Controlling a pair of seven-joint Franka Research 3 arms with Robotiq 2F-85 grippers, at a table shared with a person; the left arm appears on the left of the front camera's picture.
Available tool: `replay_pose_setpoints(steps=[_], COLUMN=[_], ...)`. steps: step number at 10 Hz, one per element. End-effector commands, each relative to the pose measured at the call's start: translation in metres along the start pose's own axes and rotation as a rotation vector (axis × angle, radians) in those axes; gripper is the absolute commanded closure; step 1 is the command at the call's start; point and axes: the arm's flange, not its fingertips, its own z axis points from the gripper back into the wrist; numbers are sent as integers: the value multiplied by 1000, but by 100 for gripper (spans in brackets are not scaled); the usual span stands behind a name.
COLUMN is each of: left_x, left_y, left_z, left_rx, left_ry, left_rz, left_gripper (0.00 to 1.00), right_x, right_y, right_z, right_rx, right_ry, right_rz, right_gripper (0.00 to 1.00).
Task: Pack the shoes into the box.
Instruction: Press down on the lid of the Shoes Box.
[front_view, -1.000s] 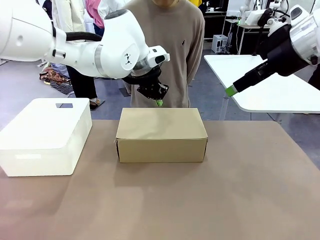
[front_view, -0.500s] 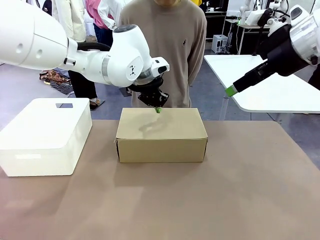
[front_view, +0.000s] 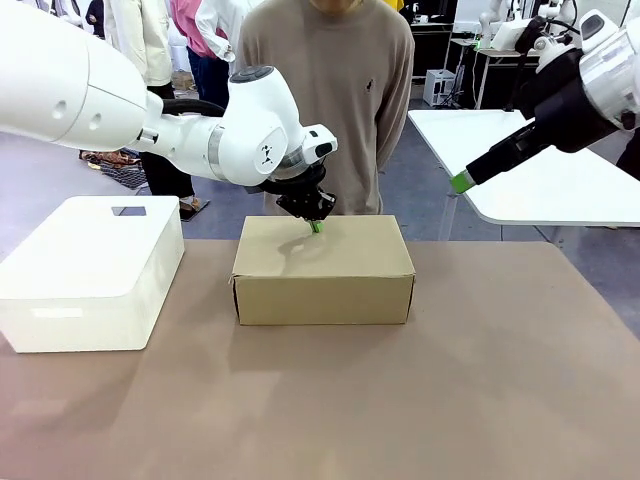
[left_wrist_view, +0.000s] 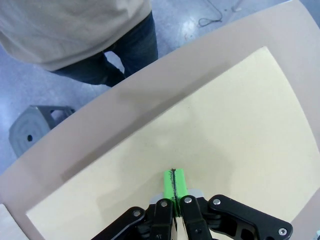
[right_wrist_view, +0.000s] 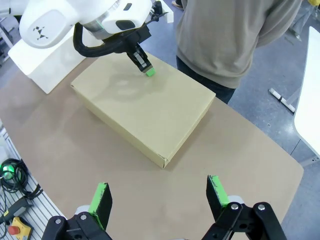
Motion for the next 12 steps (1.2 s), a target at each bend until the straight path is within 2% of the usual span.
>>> replay_pose_setpoints(steps=[1,3,7,8,12], left_x=[-1,0,0,11,11], left_y=[1,-8,-2,-12,-12], left_z=[4,35,60,53,53], left_rx=[36,70,62,40,40], left_ry=[-18,-68,-42,-74,-74], left_rz=[16,-8,-30,-27,-27], left_gripper=[100,100,100,100,100], right_x=[-1,-1,-1,-1,-1], right_y=[-1,-1,-1,-1,-1], right_z=[-1,-1,-1,-1,-1], right_rx=[0,0,0,0,0], right_ry=[7,7,7,7,7], right_rz=[8,8,8,8,8], right_gripper=[0,0,0,0,0])
